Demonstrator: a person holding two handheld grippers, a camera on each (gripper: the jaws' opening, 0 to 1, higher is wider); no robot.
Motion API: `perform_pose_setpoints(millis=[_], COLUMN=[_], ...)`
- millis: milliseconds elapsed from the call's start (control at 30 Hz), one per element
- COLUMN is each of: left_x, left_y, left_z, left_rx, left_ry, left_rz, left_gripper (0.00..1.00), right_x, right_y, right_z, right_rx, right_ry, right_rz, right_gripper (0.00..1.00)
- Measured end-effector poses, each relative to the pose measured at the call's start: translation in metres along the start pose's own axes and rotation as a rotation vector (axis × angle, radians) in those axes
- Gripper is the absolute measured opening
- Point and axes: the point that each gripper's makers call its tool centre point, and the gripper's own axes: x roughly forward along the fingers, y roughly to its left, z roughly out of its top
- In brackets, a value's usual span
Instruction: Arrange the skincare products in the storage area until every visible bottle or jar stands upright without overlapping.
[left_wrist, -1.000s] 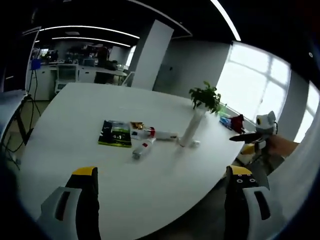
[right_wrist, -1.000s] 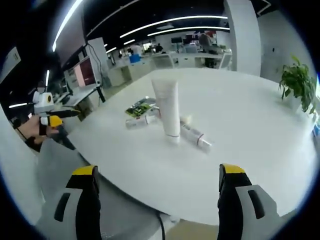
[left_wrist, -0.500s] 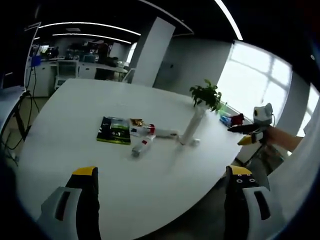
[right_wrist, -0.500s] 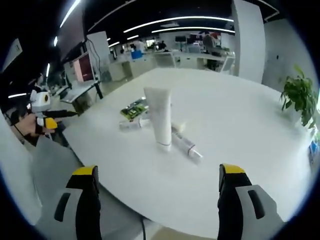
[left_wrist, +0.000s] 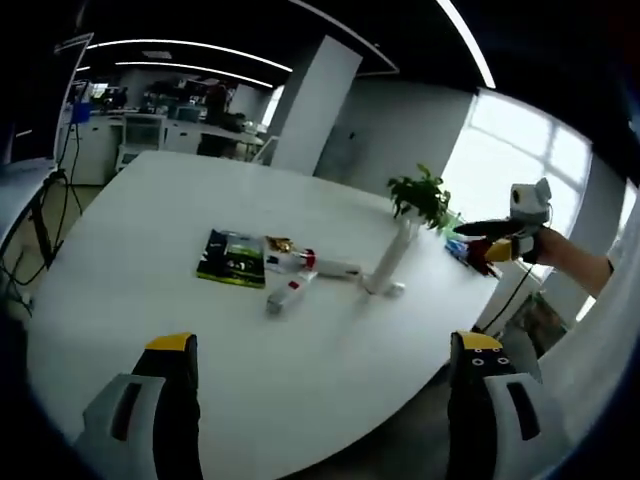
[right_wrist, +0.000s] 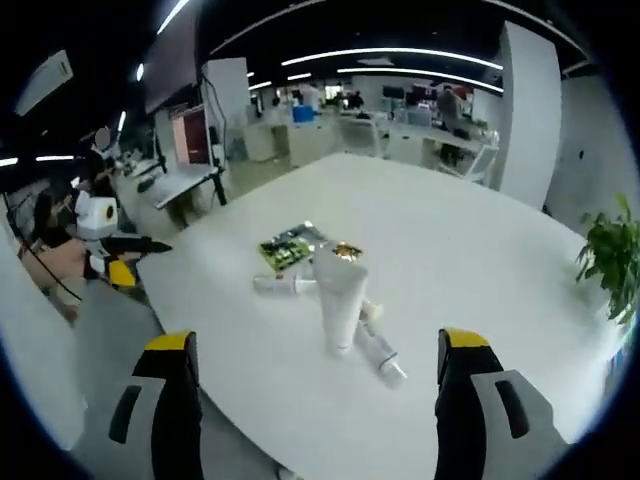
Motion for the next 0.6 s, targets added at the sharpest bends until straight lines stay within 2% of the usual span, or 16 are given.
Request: perform_pose_setpoints(millis=[167,200,267,400,600], left_x=[0.001,0.001,0.002,0.004,0.008], left_y=[0.001,0.002,0.003,0.006,0.010], left_z=[0.000,-0.002,-0.004,-0.006,-0.004], left_rx=[-0.018,-0.020,-0.024,-0.037,-0.052], left_ry=[-0.013,-0.010,-0.003,-0.007,-0.015], left_rz=[0.004,0.006,0.010,0.018,0.031], left_gripper=[0.97,0.97,0.97,0.97,0.97], right_x=[0.008,0.010,0.013,0.020,0.023], right_y=[-0.009,-0.012,-0.017,-0.019,-0.041], right_z=[0.023,0.024,0.030,0.043,0.070], right_rx=[-0.051,-0.067,-0.114,-0.143,-0.214], right_ry=[0.024,0.057,0.079,0.094,0.113], right_rz=[0.010,0.011,0.006,0.026,0.022], right_gripper=[0.99,0.98,0.98,0.98,0.97])
